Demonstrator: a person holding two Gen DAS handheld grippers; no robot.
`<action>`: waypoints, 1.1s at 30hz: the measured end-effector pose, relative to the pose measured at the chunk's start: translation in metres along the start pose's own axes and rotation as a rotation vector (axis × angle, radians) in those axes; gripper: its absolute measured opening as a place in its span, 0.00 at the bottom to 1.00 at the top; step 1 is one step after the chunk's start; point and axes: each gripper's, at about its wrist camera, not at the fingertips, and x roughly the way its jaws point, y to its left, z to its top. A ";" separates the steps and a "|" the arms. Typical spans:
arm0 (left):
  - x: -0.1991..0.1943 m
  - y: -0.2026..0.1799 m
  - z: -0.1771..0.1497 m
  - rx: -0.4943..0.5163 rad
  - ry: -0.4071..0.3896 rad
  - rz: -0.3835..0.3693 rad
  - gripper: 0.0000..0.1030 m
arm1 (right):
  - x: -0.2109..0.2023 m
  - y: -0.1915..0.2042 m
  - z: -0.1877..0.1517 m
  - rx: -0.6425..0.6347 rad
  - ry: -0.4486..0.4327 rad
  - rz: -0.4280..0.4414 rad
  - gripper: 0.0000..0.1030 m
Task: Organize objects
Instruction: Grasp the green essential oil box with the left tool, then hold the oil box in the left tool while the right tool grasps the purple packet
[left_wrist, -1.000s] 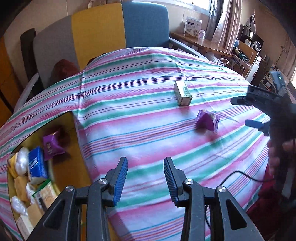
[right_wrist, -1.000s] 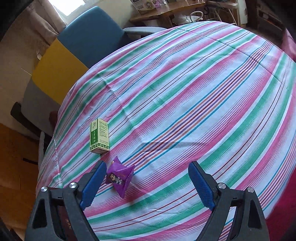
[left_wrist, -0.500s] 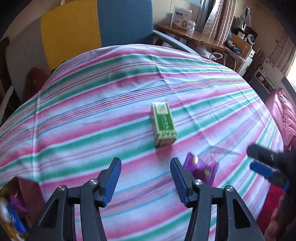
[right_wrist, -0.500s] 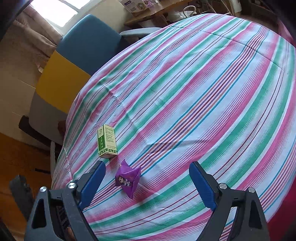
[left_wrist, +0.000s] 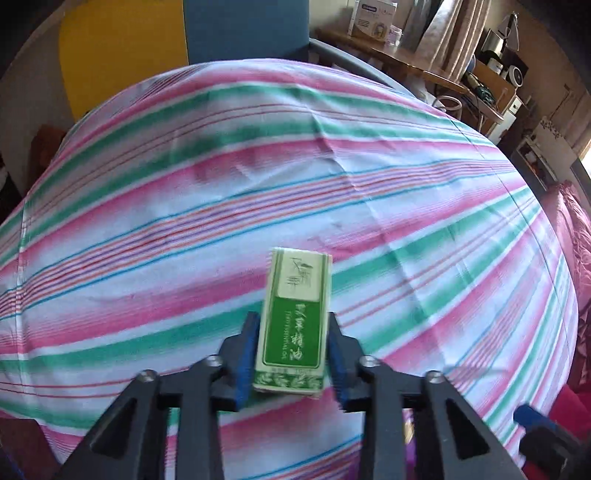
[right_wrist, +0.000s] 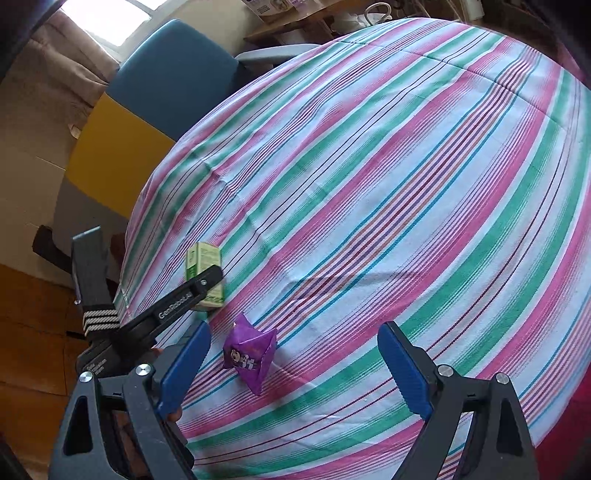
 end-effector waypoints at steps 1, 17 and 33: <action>-0.005 0.007 -0.007 -0.008 -0.004 -0.010 0.30 | 0.001 0.000 0.000 -0.002 0.000 -0.005 0.90; -0.088 0.027 -0.166 -0.063 -0.004 -0.004 0.30 | 0.019 0.035 -0.016 -0.241 0.024 -0.088 0.90; -0.103 0.025 -0.205 -0.067 -0.033 -0.084 0.30 | 0.086 0.116 -0.054 -1.071 0.193 -0.377 0.90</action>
